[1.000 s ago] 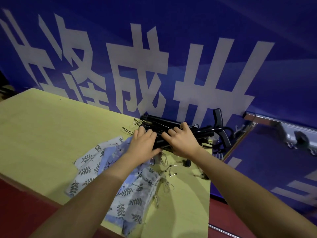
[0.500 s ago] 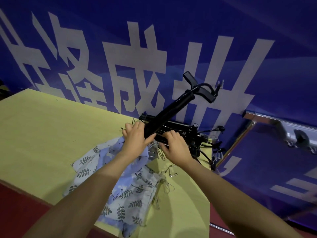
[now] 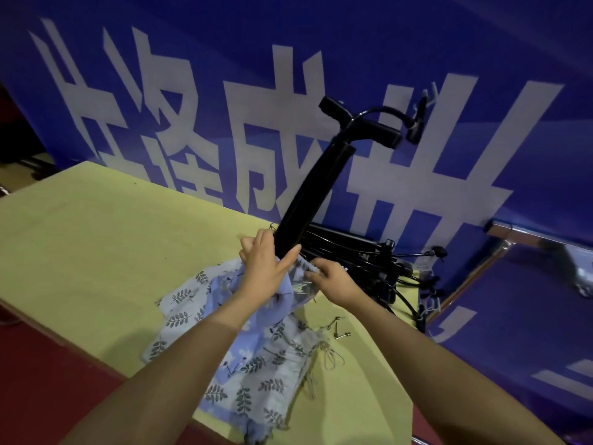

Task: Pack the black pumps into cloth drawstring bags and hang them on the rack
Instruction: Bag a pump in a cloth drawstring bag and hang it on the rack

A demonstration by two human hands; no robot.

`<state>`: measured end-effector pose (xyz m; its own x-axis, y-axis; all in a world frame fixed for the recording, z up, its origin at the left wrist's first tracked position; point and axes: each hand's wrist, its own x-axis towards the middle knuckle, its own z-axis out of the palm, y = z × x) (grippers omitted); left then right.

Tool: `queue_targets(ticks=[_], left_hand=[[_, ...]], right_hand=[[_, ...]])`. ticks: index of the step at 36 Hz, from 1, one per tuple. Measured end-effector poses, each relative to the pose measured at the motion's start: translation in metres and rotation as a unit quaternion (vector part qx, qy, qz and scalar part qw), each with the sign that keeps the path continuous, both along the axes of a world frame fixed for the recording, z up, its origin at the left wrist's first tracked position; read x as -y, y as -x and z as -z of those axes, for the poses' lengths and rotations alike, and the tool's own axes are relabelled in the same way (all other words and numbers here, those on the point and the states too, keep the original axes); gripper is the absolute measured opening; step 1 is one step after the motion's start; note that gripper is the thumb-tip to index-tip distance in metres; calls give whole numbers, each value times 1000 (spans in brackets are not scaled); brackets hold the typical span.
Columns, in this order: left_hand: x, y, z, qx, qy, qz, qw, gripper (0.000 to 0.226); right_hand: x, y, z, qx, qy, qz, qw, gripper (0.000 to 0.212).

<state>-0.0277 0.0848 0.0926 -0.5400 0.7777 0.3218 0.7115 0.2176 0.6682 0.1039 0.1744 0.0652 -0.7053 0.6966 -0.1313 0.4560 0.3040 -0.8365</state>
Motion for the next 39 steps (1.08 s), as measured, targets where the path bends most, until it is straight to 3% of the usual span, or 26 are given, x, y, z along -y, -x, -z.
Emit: queue_targets(ticks=[6, 14, 19, 22, 26, 30, 33, 39], left_hand=[[-7, 2, 0, 30, -2, -31, 999, 37], [-7, 7, 15, -5, 19, -58, 998, 52], [-4, 6, 20, -40, 56, -55, 996, 46], [-3, 4, 21, -55, 69, -48, 995, 41], [-3, 4, 22, -62, 80, -31, 994, 39], [-4, 15, 19, -101, 173, 24, 980, 44], [0, 24, 25, -121, 222, 85, 964, 61], [-2, 29, 27, -21, 162, 110, 980, 66]], right_hand=[[2, -15, 9, 21, 14, -14, 1000, 27], [2, -5, -27, -121, 98, 89, 984, 36], [8, 6, -58, -168, 48, 90, 981, 36], [10, 13, -65, -196, 66, 52, 977, 29], [9, 26, -66, -242, 76, 97, 962, 44], [4, 32, -49, -178, -13, 159, 971, 29], [2, 34, -40, -128, -96, 189, 969, 24], [6, 37, -28, 3, -208, 212, 955, 45]])
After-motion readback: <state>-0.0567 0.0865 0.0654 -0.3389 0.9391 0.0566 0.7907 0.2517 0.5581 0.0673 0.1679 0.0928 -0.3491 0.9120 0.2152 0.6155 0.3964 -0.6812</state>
